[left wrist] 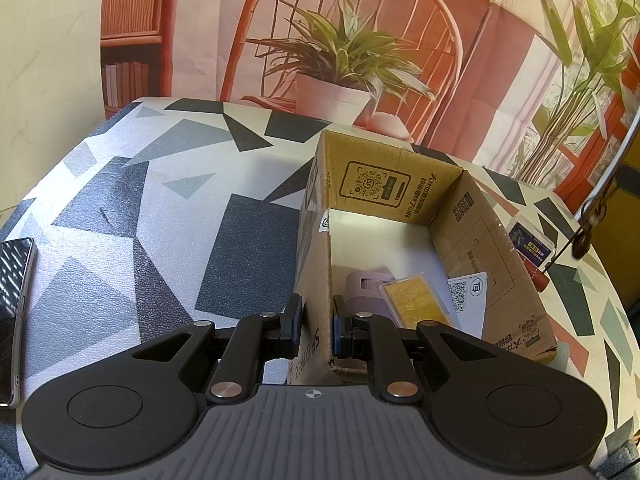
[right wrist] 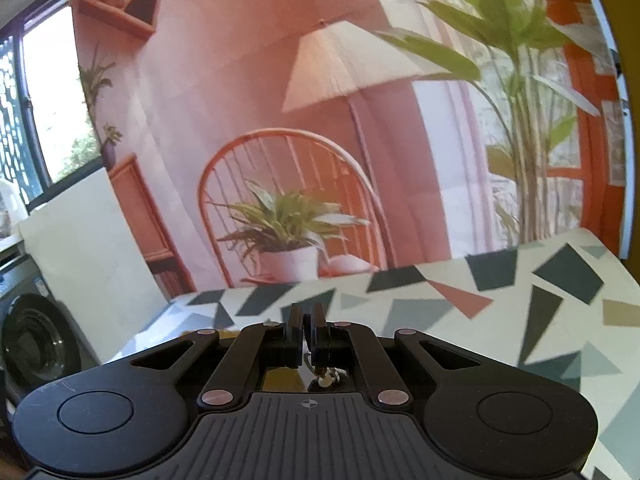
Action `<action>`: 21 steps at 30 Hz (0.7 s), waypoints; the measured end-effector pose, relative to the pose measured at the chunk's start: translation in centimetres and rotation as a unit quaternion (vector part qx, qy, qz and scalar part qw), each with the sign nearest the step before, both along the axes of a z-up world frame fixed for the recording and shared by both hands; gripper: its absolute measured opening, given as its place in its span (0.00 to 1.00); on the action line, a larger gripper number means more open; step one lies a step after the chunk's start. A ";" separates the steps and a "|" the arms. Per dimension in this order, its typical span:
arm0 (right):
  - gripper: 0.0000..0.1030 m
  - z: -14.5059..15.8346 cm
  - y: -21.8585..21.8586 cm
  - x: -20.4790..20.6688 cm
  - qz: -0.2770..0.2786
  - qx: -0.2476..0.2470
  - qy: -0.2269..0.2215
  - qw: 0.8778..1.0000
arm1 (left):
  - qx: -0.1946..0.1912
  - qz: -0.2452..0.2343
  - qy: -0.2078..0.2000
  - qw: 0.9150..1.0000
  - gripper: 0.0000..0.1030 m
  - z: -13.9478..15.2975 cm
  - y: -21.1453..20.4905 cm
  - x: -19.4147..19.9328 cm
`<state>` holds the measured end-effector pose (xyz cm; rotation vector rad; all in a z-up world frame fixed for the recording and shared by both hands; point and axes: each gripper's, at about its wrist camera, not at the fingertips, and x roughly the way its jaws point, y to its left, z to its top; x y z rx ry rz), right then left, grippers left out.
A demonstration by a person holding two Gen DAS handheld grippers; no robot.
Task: Organize rigid objects
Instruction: 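Carry the keys into the box and open the right gripper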
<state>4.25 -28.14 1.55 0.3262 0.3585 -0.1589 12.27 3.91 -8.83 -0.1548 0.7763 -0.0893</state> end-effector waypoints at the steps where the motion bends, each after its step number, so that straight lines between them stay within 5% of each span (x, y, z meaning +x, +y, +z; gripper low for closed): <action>1: 0.03 0.4 0.3 0.3 0.007 -0.002 -0.004 1.000 | 0.000 0.000 0.000 1.000 0.15 0.0 0.0 0.0; 13: 0.03 3.0 7.2 7.7 0.135 -0.010 -0.019 0.991 | -0.002 0.000 0.000 1.000 0.15 0.0 -0.4 -0.1; 21: 0.03 -2.4 11.2 15.0 0.176 0.013 0.090 0.980 | -0.002 0.001 0.000 1.000 0.15 0.0 -0.4 -0.1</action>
